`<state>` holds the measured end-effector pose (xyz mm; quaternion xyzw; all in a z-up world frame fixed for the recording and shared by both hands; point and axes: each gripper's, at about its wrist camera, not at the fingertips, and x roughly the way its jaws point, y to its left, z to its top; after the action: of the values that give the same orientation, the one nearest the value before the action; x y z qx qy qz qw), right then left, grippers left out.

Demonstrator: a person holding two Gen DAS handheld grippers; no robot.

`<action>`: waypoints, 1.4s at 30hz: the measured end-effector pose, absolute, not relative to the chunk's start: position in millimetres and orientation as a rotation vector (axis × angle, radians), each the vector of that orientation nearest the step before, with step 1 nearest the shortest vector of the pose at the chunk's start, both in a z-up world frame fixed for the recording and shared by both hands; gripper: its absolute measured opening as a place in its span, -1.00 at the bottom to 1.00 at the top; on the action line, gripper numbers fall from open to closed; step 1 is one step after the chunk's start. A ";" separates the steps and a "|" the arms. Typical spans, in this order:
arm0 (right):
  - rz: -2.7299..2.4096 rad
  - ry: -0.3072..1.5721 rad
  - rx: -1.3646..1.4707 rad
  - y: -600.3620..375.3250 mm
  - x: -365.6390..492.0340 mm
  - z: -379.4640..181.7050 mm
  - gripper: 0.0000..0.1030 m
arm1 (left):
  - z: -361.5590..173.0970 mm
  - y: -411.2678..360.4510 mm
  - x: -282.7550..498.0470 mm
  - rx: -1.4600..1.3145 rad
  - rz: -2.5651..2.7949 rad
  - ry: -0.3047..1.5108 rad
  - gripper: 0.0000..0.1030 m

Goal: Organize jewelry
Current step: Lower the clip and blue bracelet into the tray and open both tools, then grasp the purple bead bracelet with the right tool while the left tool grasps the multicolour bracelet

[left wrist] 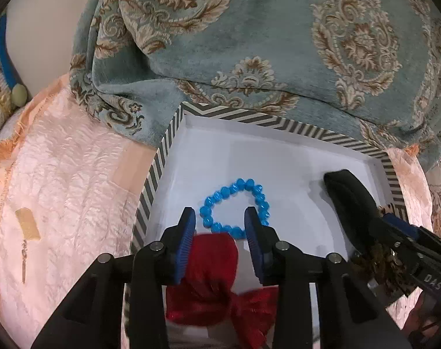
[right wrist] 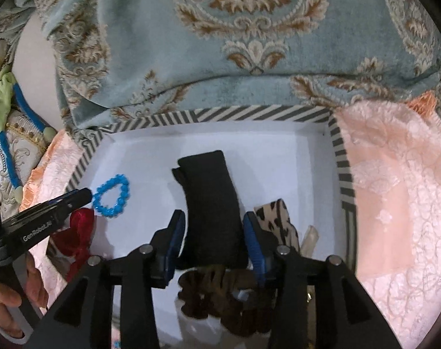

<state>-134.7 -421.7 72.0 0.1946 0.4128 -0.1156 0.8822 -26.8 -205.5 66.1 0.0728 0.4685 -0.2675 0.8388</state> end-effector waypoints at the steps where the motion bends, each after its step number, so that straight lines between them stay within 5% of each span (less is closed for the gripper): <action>1: -0.241 0.854 0.406 -421.6 -137.6 74.8 0.04 | 68.2 -205.1 -30.8 0.159 -0.566 0.989 -0.63; 42: -0.282 0.767 0.284 -349.9 -326.7 107.5 0.09 | 101.0 -130.2 -191.8 0.195 -0.506 0.869 -0.63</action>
<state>-326.7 -349.9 107.5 0.1378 0.3714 -0.1366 0.9079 -191.8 -130.2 101.0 0.0932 0.4155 -0.2421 0.8718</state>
